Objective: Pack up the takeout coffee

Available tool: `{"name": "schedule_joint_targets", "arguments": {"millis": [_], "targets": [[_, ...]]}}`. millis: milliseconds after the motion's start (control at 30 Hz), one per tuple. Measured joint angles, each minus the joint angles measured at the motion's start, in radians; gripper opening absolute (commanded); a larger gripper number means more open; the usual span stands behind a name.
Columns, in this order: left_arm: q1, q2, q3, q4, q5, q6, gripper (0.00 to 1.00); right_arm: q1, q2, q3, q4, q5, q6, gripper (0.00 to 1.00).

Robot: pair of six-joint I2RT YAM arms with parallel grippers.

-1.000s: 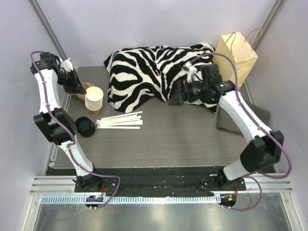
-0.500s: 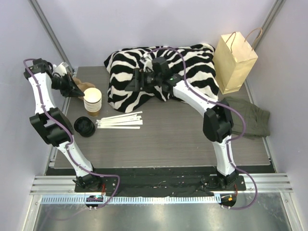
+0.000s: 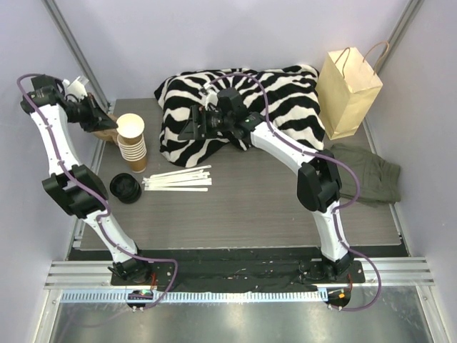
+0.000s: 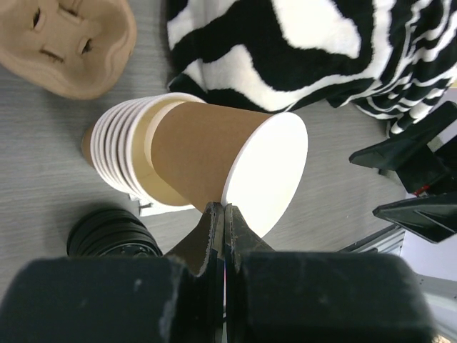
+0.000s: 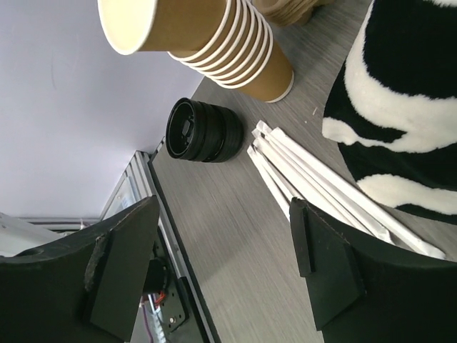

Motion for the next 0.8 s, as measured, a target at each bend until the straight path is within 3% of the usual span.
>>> {"name": "schedule_joint_targets", "arguments": {"millis": [500,600,800], "targets": [[-0.019,-0.137,0.114,0.002,0.132,0.014,0.00,-0.016,-0.160,0.004,-0.083,0.013,-0.175,0.91],[-0.107,-0.163,0.076,0.017,0.119,0.063,0.00,-0.044,-0.212,-0.014,-0.124,0.009,-0.221,0.94],[-0.506,-0.222,-0.215,0.027,0.067,0.153,0.00,-0.314,-0.435,-0.238,-0.166,-0.043,-0.288,1.00]]}}
